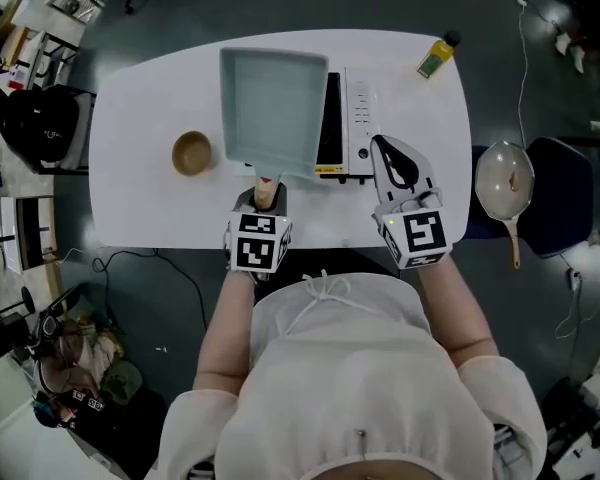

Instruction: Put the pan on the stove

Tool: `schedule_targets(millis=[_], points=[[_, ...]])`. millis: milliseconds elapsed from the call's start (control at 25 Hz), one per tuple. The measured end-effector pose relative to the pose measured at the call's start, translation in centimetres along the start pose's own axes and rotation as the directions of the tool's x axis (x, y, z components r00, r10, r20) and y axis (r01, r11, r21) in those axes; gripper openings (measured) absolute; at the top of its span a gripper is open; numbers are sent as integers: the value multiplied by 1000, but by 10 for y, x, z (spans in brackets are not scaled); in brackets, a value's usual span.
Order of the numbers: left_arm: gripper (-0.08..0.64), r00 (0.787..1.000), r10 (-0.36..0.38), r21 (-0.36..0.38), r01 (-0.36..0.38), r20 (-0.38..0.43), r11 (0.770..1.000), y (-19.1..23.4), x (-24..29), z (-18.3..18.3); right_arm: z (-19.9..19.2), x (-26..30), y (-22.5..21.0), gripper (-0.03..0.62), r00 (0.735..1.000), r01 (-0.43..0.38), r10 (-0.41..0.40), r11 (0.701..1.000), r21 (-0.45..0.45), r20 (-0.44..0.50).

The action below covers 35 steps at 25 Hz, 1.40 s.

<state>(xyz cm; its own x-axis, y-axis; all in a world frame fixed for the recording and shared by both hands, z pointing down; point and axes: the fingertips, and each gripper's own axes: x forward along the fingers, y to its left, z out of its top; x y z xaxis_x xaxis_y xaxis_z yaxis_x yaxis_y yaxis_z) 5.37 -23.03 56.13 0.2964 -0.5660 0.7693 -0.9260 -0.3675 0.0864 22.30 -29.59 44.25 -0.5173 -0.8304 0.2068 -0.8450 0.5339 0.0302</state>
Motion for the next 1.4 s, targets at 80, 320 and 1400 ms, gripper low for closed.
schedule_targets(millis=[80,320,1400], points=[[26,999,-5,-27,4,-45,1000,-1,10,-7,-8,3,-4,6,1000,-11,12,1000,16,-12],[26,980,18,-87,-36,-200,996,0,36,-29,-31,10,-9,6,998,-42,44,998,43,-54],[28,873,-197,-351,31,-447,936,-30,56,-44,-49,6,4,6,995,-52,58,996,70,-83]])
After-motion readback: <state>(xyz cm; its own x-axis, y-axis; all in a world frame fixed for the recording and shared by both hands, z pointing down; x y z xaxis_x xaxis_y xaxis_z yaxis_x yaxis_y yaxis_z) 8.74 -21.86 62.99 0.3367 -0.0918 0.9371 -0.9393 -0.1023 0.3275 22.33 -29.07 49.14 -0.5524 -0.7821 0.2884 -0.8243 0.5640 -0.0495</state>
